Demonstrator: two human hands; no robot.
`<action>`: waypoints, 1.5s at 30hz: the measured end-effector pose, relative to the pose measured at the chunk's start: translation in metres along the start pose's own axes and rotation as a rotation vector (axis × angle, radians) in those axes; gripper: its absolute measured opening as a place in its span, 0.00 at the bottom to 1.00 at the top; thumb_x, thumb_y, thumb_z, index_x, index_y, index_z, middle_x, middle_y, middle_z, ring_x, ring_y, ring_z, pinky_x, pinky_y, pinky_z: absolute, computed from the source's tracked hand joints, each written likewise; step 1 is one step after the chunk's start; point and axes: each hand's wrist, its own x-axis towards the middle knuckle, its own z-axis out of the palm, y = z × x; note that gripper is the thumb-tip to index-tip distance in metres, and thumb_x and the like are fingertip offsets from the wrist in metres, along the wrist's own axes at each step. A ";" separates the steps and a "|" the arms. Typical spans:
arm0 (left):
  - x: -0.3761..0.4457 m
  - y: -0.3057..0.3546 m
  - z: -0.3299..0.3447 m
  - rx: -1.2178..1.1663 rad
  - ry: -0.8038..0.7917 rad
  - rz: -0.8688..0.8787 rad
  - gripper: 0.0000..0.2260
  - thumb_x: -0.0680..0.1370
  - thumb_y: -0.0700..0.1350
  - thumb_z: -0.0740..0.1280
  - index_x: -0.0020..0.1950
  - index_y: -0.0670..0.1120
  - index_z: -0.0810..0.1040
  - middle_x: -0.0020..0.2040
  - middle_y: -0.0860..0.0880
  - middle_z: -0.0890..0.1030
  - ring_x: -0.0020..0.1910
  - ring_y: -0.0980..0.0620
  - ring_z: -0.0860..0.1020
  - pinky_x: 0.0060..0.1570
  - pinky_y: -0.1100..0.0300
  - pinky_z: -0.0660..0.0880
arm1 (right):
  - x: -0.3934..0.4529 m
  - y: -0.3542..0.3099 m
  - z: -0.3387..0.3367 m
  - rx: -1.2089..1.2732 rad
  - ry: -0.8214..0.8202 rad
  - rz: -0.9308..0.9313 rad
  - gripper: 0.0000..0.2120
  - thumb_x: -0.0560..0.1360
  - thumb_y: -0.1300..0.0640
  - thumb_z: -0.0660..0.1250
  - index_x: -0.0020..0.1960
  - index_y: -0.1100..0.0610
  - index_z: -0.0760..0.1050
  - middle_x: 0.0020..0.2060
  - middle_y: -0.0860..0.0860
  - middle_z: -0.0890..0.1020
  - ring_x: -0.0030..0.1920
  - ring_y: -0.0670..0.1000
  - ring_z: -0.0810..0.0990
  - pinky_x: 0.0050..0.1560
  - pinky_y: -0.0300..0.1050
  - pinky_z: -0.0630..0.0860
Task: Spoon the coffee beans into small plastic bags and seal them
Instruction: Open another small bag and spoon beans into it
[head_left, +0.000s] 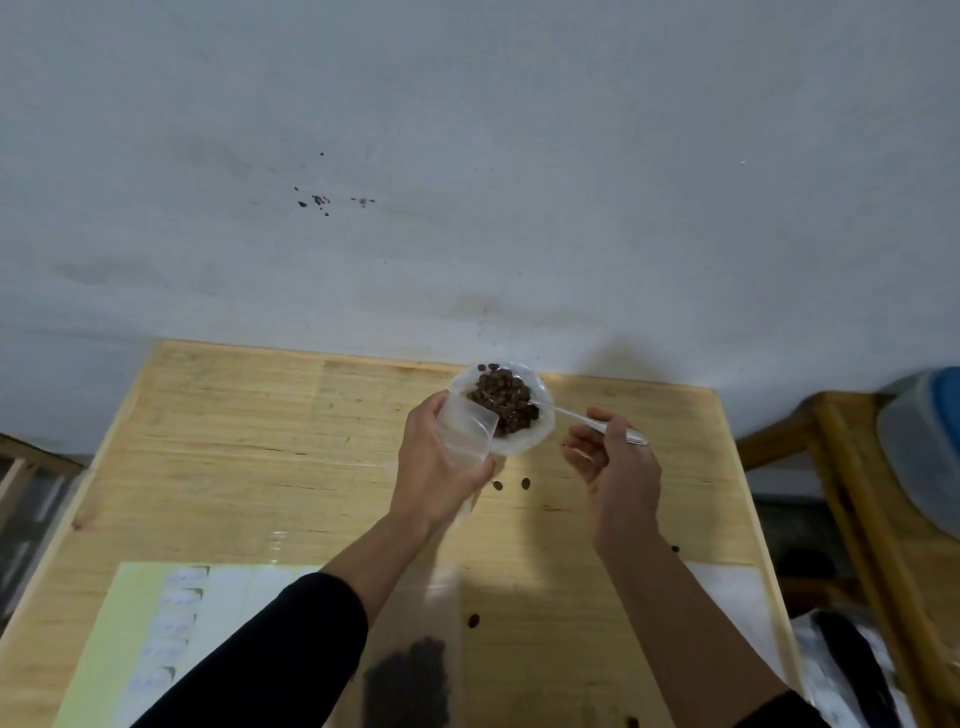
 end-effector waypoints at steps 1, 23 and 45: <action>0.001 0.000 0.000 -0.004 0.002 -0.003 0.42 0.62 0.51 0.78 0.71 0.47 0.62 0.67 0.51 0.66 0.60 0.60 0.65 0.58 0.69 0.63 | -0.004 -0.002 0.000 -0.043 -0.027 -0.030 0.13 0.81 0.59 0.54 0.46 0.59 0.76 0.34 0.55 0.80 0.33 0.48 0.80 0.34 0.39 0.78; 0.002 0.003 0.006 0.066 0.021 0.017 0.42 0.64 0.53 0.78 0.72 0.47 0.61 0.69 0.51 0.66 0.62 0.63 0.63 0.62 0.69 0.60 | 0.032 0.064 0.004 -0.105 0.091 0.196 0.09 0.80 0.60 0.58 0.53 0.60 0.76 0.41 0.57 0.82 0.39 0.52 0.82 0.35 0.40 0.80; 0.007 0.003 0.007 0.017 0.005 0.000 0.43 0.63 0.51 0.79 0.72 0.47 0.60 0.68 0.50 0.66 0.63 0.59 0.66 0.61 0.68 0.63 | -0.009 -0.005 0.000 -0.321 -0.134 -0.293 0.11 0.80 0.62 0.56 0.52 0.61 0.77 0.39 0.56 0.82 0.39 0.48 0.82 0.32 0.40 0.79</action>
